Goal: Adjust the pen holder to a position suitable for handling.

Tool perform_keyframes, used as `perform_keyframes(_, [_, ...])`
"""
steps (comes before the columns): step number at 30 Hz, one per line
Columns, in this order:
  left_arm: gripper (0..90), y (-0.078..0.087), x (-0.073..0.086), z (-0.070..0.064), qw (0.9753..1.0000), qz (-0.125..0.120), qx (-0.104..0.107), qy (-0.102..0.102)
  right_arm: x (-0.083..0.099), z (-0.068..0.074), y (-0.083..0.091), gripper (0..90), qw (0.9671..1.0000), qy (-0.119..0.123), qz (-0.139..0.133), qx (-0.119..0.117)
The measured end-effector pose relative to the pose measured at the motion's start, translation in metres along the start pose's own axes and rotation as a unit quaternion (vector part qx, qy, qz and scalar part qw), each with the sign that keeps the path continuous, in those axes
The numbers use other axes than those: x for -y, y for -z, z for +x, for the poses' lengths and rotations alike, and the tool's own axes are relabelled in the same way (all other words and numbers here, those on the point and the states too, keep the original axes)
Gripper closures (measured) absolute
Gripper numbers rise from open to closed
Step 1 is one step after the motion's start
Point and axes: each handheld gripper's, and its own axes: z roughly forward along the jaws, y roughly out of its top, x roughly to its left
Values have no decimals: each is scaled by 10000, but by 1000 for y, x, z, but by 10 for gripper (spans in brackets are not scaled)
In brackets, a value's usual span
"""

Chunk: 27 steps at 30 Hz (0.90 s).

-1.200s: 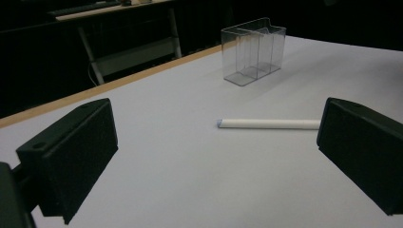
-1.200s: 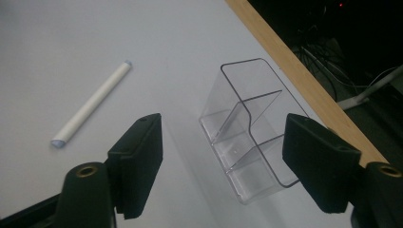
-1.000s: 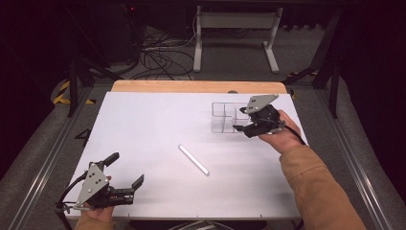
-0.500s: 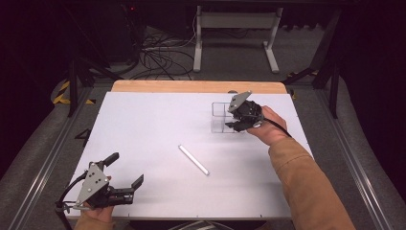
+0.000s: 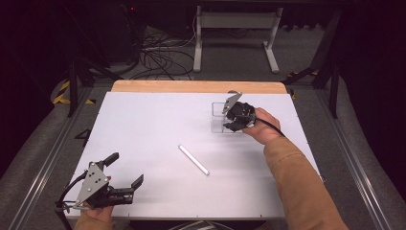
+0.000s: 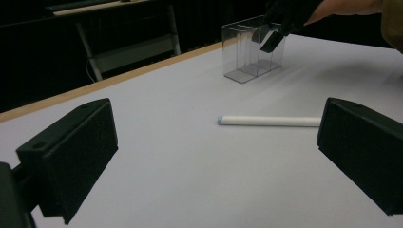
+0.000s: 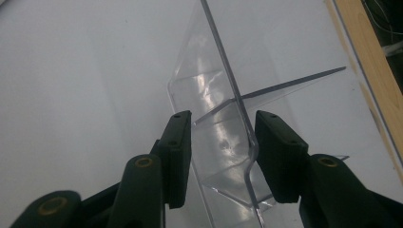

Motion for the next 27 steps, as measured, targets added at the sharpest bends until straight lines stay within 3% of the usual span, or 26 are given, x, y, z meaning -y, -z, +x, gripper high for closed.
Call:
perform_keyframes(2, [5, 0, 0, 0, 10000, 3, -2, 5, 0, 1, -2, 601, 10000, -58, -17, 10])
perform_keyframes(8, [5, 0, 0, 0, 10000, 9, 2, 15, -1, 2, -5, 686, 10000, 82, 30, -6])
perform_keyframes(10, [6, 0, 0, 0, 10000, 2, -1, 10, -1, 2, -4, 697, 10000, 12, -5, 3])
perform_keyframes(17, [5, 0, 0, 0, 10000, 4, -4, 14, 1, 2, 0, 727, 9999, 100, -62, -18])
perform_keyframes(27, [5, 0, 0, 0, 10000, -4, 0, 17, 1, 7, 13, 843, 9991, 404, -72, -124])
